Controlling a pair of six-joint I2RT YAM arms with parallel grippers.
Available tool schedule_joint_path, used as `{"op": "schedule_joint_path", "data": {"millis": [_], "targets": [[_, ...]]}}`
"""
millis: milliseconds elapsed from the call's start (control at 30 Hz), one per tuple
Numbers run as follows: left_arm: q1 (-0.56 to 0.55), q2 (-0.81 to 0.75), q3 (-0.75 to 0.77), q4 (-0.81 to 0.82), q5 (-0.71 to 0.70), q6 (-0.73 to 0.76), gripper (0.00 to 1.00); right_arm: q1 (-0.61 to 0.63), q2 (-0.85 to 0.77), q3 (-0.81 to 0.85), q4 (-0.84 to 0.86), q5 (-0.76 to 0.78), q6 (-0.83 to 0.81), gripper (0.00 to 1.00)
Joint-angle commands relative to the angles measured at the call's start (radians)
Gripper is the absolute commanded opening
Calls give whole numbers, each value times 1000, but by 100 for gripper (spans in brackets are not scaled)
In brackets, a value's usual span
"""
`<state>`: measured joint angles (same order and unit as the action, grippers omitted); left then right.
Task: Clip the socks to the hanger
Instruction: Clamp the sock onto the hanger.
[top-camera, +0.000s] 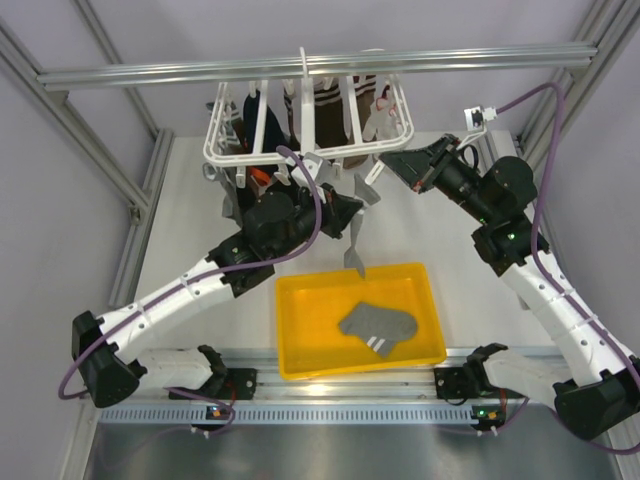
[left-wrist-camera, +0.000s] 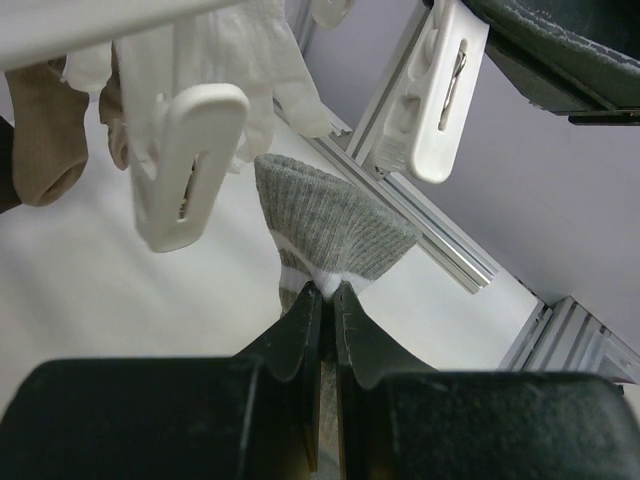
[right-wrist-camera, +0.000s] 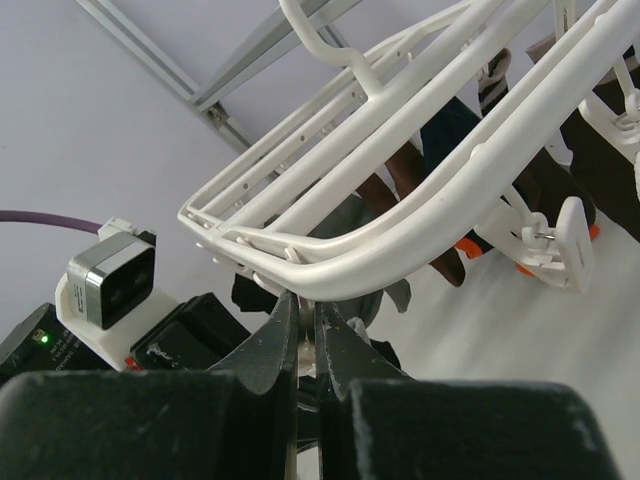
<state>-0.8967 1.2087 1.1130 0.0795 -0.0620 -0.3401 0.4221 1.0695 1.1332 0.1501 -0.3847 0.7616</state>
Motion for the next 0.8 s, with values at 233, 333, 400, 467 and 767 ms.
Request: {"op": "schedule_joint_path", "data": {"millis": [233,333,400,467,767], "targets": [[15,-18,31,85,57,-59,0,-14,-3,-7,23,13,-54,0],[13,-23,30,95,57,-65,0,-16,0,-9,25,12,-56,0],[15,-24,33,98,57,-76,0,-16,0,-9,25,9,-58,0],[15,-24,34,97,57,-82,0,-16,0,-10,28,3,-58,0],[21,-20,47,124,56,-83,0,-14,3,-18,29,-11,-53,0]]}}
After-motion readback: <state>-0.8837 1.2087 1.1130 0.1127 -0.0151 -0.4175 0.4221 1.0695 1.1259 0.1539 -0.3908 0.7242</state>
